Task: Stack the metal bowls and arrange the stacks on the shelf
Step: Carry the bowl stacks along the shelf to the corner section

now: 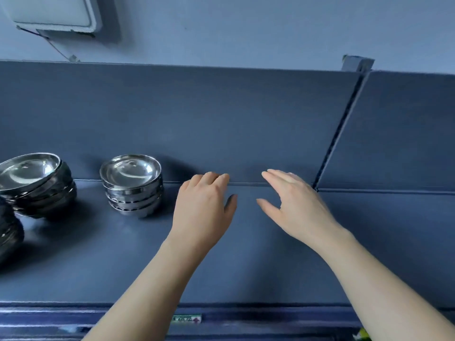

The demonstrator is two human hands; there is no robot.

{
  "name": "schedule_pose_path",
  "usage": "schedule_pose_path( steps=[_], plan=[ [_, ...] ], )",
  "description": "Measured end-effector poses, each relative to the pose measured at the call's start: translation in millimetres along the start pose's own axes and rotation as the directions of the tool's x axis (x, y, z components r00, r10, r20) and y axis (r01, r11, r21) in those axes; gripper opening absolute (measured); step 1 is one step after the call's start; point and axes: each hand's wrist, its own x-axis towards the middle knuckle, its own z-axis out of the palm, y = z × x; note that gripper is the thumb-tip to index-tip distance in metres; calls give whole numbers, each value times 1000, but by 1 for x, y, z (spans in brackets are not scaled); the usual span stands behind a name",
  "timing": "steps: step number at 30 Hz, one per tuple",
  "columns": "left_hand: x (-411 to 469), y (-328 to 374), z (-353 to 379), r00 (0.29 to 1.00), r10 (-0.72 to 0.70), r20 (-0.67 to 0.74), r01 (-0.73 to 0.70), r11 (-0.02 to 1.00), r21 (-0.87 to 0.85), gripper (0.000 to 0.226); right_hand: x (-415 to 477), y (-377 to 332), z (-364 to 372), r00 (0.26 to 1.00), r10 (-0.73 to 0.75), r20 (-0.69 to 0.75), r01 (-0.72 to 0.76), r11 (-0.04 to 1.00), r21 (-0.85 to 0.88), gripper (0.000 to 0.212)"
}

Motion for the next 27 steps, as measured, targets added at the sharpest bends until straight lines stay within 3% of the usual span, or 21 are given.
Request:
schedule_pose_path(
  steps=[15, 27],
  plan=[
    [7, 316, 66, 949, 309, 69, -285, 928, -240, 30, -189, 242, -90, 947, 311, -84, -321, 933, -161, 60],
    [28, 497, 131, 858, 509, 70, -436, 793, -426, 34, -283, 390, -131, 827, 538, -162, -562, 804, -193, 57]
  ],
)
